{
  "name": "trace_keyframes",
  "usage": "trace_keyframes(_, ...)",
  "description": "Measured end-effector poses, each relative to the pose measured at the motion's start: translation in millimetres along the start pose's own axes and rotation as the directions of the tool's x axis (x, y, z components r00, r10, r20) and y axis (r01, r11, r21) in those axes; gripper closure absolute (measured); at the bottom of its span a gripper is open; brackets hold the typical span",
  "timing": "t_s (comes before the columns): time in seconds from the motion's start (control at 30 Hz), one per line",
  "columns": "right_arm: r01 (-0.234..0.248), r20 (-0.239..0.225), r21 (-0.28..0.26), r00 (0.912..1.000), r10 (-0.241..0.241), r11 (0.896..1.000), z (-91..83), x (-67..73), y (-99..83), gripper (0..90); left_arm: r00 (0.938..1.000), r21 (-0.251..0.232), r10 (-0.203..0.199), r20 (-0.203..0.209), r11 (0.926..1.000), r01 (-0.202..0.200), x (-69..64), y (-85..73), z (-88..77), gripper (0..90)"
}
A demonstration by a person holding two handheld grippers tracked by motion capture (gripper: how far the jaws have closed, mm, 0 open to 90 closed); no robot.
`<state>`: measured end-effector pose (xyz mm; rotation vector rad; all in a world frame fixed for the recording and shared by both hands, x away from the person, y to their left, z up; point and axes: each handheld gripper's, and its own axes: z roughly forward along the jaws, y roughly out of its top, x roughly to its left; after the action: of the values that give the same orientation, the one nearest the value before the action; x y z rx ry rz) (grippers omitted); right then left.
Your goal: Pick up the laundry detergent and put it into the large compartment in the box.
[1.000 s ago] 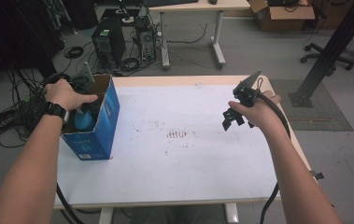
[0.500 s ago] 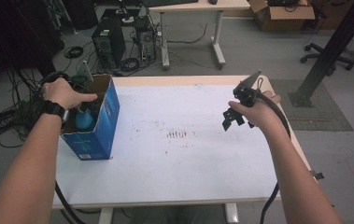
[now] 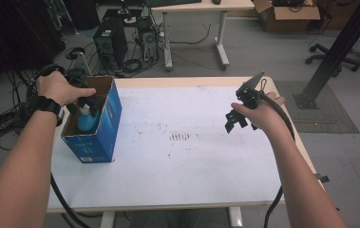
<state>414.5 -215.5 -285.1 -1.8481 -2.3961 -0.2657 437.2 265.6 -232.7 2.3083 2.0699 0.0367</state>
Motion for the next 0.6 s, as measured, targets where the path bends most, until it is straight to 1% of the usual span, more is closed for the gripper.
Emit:
trace_keyframes(0.1,0.0,0.002,-0.008,1.0,0.0,1.0,-3.3,-0.4,-0.3,3.9,1.0,-0.014,0.005,-0.004,0.9999,-0.005,-2.8,0.0,-10.7,30.5)
trace_keyframes(0.17,0.001,0.001,-0.01,1.0,-0.001,1.0,-5.2,-0.4,-0.9,3.9,0.9999,-0.027,0.013,-0.008,0.9995,-0.014,-8.0,0.1,-19.4,30.4)
trace_keyframes(0.2,0.002,-0.001,-0.015,1.0,-0.002,1.0,-6.8,-0.6,-1.5,3.9,0.9996,-0.034,0.025,-0.011,0.9991,-0.026,-14.5,0.5,-28.1,30.3)
trace_keyframes(0.23,0.002,-0.001,-0.015,1.0,-0.002,1.0,-6.8,-0.6,-1.5,3.9,0.9996,-0.034,0.025,-0.011,0.9991,-0.026,-14.5,0.5,-28.1,30.4)
trace_keyframes(0.27,-0.002,-0.001,-0.018,1.0,0.002,1.0,-7.9,-1.4,-2.3,3.9,0.9993,-0.046,0.035,-0.014,0.9983,-0.036,-23.8,1.6,-37.4,30.3)
trace_keyframes(0.3,-0.002,-0.001,-0.018,1.0,0.002,1.0,-7.9,-1.4,-2.3,3.9,0.9993,-0.046,0.035,-0.014,0.9983,-0.036,-23.8,1.6,-37.4,30.3)
trace_keyframes(0.33,-0.004,-0.004,-0.017,1.0,0.004,1.0,-8.3,-2.2,-2.8,3.9,0.999,-0.049,0.042,-0.017,0.9979,-0.043,-26.9,2.2,-40.2,30.3)
trace_keyframes(0.37,-0.007,-0.004,-0.019,1.0,0.007,1.0,-8.6,-3.9,-3.7,3.9,0.9986,-0.052,0.048,-0.022,0.9975,-0.049,-31.4,2.9,-43.6,30.3)
trace_keyframes(0.5,-0.012,-0.004,-0.018,0.9999,0.012,1.0,-9.1,-6.7,-4.7,3.9,0.9968,-0.065,0.078,-0.017,0.9947,-0.079,-50.5,5.3,-54.6,30.3)
trace_keyframes(0.57,-0.013,0.0,-0.018,0.9999,0.013,1.0,-10.4,-7.6,-4.9,3.9,0.9964,-0.072,0.084,-0.01,0.9938,-0.085,-60.1,5.7,-56.9,30.5)
trace_keyframes(0.6,-0.012,0.001,-0.018,0.9999,0.012,1.0,-10.9,-7.8,-4.9,3.9,0.9958,-0.067,0.091,-0.008,0.9936,-0.091,-64.9,6.0,-57.3,30.6)
